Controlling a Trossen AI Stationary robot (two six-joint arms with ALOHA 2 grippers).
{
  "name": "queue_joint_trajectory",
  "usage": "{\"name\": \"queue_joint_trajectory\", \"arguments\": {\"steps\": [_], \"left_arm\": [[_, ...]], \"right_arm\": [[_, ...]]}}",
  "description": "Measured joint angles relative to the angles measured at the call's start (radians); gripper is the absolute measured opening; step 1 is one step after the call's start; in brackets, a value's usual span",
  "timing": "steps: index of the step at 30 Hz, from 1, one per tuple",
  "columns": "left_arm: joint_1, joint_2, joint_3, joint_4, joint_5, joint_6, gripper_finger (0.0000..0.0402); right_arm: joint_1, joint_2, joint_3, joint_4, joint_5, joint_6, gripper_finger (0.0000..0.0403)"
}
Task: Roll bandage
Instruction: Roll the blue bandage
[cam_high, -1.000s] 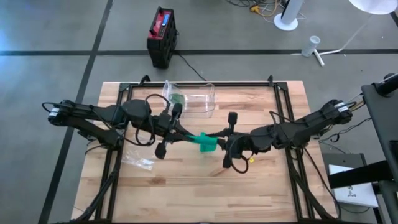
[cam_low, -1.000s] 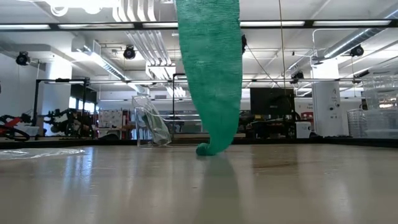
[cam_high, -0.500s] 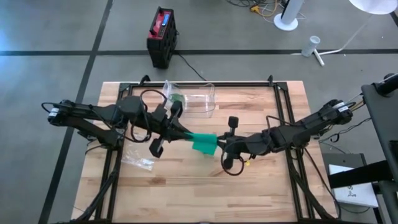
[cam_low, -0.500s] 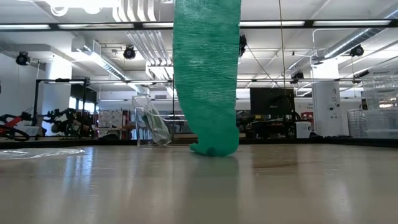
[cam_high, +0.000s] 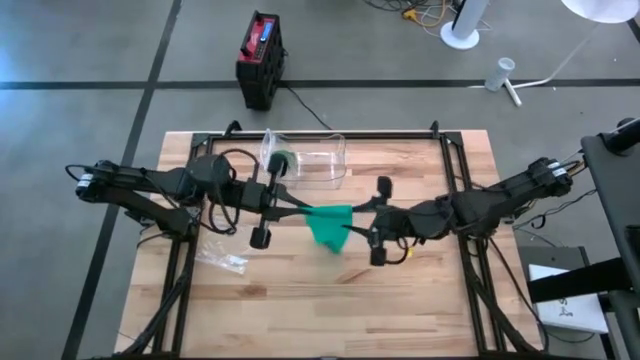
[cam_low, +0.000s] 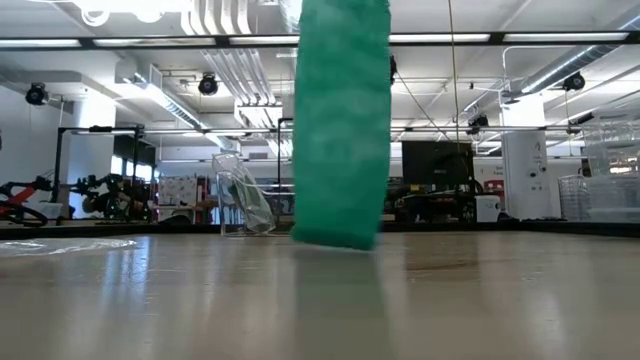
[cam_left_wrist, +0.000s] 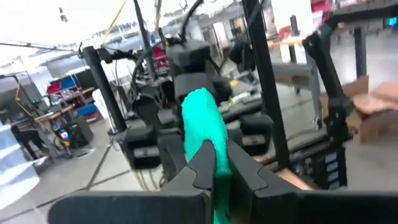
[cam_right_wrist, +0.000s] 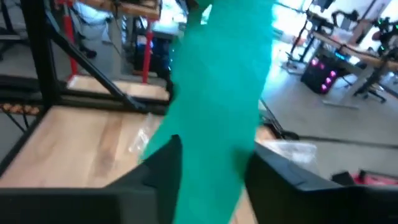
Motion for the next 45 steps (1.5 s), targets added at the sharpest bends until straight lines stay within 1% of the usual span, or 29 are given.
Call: {"name": "queue_joint_trajectory", "arguments": {"steps": [3, 6, 10, 13, 16, 18, 20, 22, 24, 27, 32, 38, 45], "left_arm": [[0.003, -0.029, 0.001, -0.055, -0.006, 0.069, 0.0006], [0.004, -0.044, 0.001, -0.107, -0.045, 0.149, 0.0006], [0.004, -0.051, 0.001, -0.167, -0.114, 0.252, 0.0006], [0.004, -0.048, 0.001, -0.170, -0.135, 0.284, 0.0006], [0.004, -0.042, 0.001, -0.166, -0.136, 0.274, 0.0006], [0.004, -0.033, 0.001, -0.163, -0.137, 0.249, 0.0006], [0.003, -0.023, 0.001, -0.164, -0.146, 0.229, 0.0006], [0.003, -0.016, 0.001, -0.164, -0.182, 0.209, 0.0006], [0.003, -0.015, 0.001, -0.167, -0.214, 0.199, 0.0006], [0.001, -0.015, 0.001, -0.165, -0.216, 0.205, 0.0006], [-0.008, -0.018, 0.001, -0.159, -0.215, 0.206, 0.0006], [-0.008, -0.017, 0.000, -0.159, -0.207, 0.202, 0.0006], [-0.008, -0.017, 0.000, -0.147, -0.205, 0.177, 0.0006]], "right_arm": [[0.010, -0.040, 0.007, -0.021, 0.064, -0.036, 0.0204], [0.013, -0.075, 0.008, 0.070, 0.093, -0.123, 0.0238], [0.006, -0.073, 0.009, 0.251, 0.053, -0.257, 0.0265], [-0.009, -0.043, 0.014, 0.349, 0.011, -0.376, 0.0268], [-0.023, 0.005, 0.040, 0.352, -0.035, -0.484, 0.0258], [-0.033, 0.044, 0.070, 0.342, -0.038, -0.544, 0.0248], [-0.042, 0.078, 0.104, 0.299, -0.039, -0.587, 0.0236], [-0.052, 0.112, 0.143, 0.244, -0.041, -0.605, 0.0223], [-0.059, 0.133, 0.175, 0.178, -0.041, -0.591, 0.0211], [-0.074, 0.140, 0.206, 0.103, -0.044, -0.534, 0.0196], [-0.092, 0.128, 0.207, 0.029, -0.079, -0.465, 0.0171], [-0.098, 0.124, 0.207, 0.000, -0.090, -0.458, 0.0147], [-0.115, 0.124, 0.207, 0.002, -0.090, -0.440, 0.0133]]}}
